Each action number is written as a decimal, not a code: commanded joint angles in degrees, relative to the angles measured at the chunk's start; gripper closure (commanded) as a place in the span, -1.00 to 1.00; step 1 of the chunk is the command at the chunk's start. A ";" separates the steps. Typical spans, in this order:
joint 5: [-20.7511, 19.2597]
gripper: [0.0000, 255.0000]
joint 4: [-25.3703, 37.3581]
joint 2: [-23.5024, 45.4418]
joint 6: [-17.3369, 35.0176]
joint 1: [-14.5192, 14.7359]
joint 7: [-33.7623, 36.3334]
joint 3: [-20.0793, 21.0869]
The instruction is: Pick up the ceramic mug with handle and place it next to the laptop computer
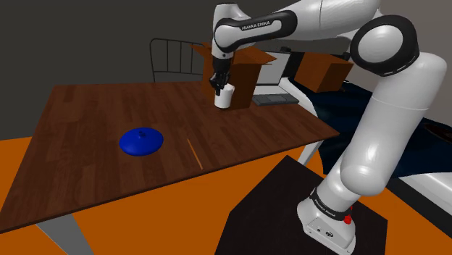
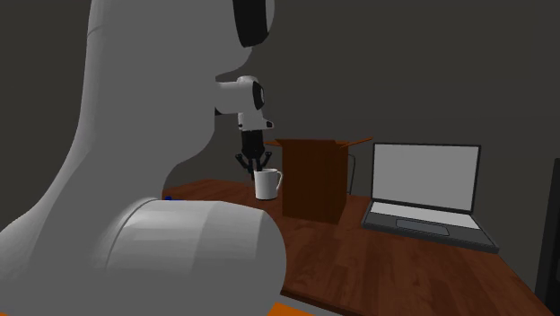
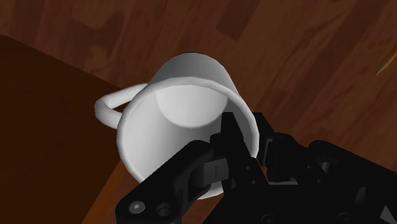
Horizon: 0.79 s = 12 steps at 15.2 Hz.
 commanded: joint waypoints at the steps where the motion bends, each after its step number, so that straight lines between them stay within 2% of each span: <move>1: 0.05 1.00 1.07 -0.40 -1.47 0.01 -0.11 0.02; 12: 0.24 1.00 8.44 -1.24 -9.66 0.08 -0.70 0.06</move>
